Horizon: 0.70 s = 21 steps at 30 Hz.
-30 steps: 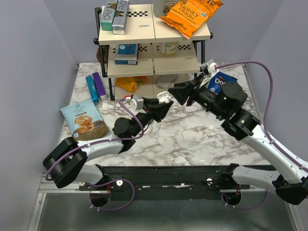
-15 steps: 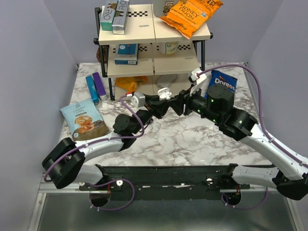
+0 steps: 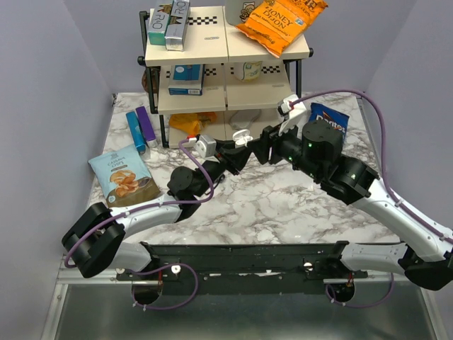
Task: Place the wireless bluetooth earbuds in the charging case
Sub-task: Place the earbud at the center of the board.
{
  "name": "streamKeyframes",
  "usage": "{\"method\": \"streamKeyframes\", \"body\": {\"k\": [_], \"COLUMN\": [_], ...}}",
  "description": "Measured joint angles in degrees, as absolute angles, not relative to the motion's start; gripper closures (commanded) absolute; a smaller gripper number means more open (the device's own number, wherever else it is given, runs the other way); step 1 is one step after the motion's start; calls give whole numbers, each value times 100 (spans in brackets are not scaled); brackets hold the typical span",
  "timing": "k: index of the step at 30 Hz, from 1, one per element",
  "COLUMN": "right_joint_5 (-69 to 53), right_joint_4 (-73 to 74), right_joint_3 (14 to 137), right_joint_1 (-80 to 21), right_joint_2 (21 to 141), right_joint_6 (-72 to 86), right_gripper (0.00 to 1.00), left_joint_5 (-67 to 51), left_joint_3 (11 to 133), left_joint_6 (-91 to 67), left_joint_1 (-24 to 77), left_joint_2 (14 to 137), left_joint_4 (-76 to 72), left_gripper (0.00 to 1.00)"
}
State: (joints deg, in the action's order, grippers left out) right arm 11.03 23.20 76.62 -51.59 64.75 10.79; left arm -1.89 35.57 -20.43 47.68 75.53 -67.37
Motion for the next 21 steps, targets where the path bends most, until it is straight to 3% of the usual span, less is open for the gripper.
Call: {"method": "streamKeyframes", "body": {"k": [14, 21], "right_joint_5": [1135, 1135], "right_joint_4": [2377, 2377], "right_joint_3": [7741, 7741], "right_joint_1": [-5159, -5159], "right_joint_2": [6696, 6700], "right_joint_6": [1085, 1083], "right_gripper": [45, 57], "left_joint_5": [-191, -193], "left_joint_3": [3590, 3592], "left_joint_6": [-2036, -2034], "left_joint_1": [4768, 4768], "left_joint_2": [7553, 7553], "left_joint_4": [-6713, -6716], "left_gripper": [100, 100]}}
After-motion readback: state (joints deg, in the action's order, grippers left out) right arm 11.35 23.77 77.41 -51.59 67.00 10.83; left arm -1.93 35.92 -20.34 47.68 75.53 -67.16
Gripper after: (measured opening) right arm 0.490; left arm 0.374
